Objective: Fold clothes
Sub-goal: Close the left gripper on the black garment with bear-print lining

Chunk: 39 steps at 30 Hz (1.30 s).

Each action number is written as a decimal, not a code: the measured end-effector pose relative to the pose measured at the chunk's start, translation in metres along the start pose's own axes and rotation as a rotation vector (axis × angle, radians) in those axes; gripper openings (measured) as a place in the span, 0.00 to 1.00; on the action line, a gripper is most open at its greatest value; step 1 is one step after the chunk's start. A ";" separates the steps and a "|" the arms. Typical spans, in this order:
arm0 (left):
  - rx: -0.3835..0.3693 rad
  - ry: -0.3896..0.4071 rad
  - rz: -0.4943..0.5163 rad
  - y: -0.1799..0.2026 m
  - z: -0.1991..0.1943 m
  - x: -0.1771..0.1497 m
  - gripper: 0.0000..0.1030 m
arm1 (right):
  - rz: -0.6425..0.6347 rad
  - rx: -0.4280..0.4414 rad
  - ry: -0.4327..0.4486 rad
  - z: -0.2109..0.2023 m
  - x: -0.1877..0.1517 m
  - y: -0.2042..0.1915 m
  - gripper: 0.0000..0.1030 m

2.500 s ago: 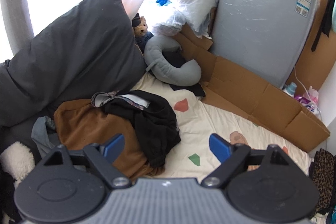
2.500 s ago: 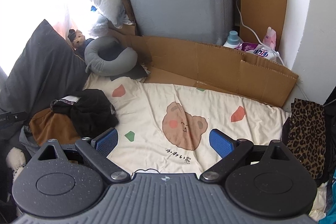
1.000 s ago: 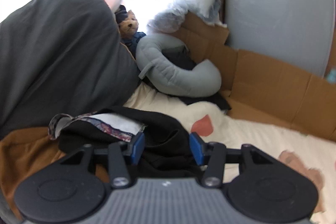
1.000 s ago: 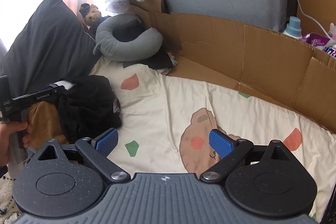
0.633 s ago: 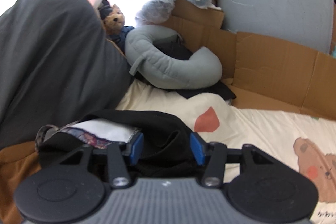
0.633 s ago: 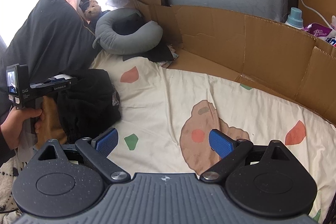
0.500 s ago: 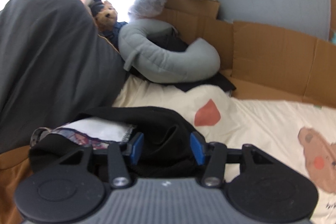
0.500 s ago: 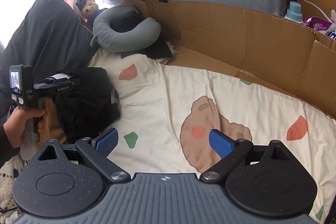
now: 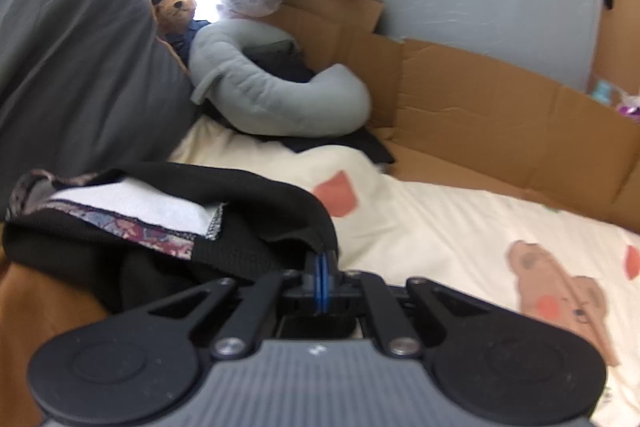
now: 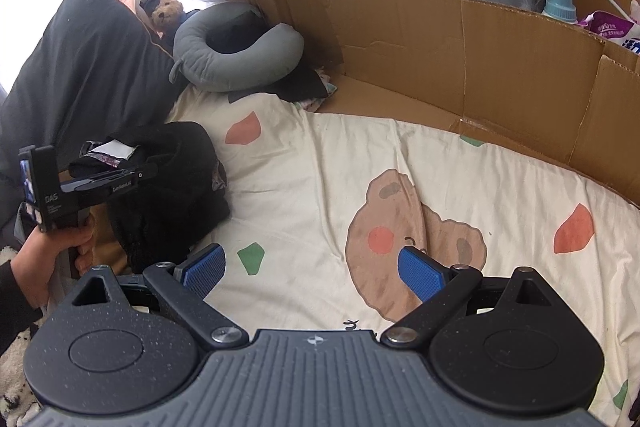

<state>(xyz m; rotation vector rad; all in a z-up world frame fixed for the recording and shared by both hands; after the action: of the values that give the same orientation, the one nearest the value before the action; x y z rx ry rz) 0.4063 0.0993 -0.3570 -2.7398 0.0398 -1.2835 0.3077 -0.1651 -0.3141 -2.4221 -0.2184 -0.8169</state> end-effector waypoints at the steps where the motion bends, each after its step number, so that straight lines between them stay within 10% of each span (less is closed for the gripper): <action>1: -0.016 -0.003 -0.013 0.003 -0.004 -0.002 0.01 | 0.000 0.002 -0.001 0.000 -0.001 0.000 0.93; 25: -0.372 -0.076 -0.126 0.123 -0.072 -0.065 0.01 | 0.017 0.051 -0.037 0.004 -0.033 0.009 0.93; 39: -0.564 -0.277 -0.023 0.187 -0.093 -0.139 0.02 | 0.067 0.048 -0.081 -0.003 -0.111 0.047 0.93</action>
<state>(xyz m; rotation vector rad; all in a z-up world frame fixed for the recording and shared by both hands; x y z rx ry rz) 0.2505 -0.0850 -0.4263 -3.3736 0.4045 -0.9996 0.2321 -0.2032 -0.4004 -2.4068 -0.1846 -0.6768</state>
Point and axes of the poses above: each gripper's, at about its wrist camera, not at the fingertips, and z roughly the way its jaws point, y to its right, x to its top, the point moved 10 cm from there along z, roughly the way its jaws point, and after that the axes turned 12 degrees about x, right-handed, at the moved point
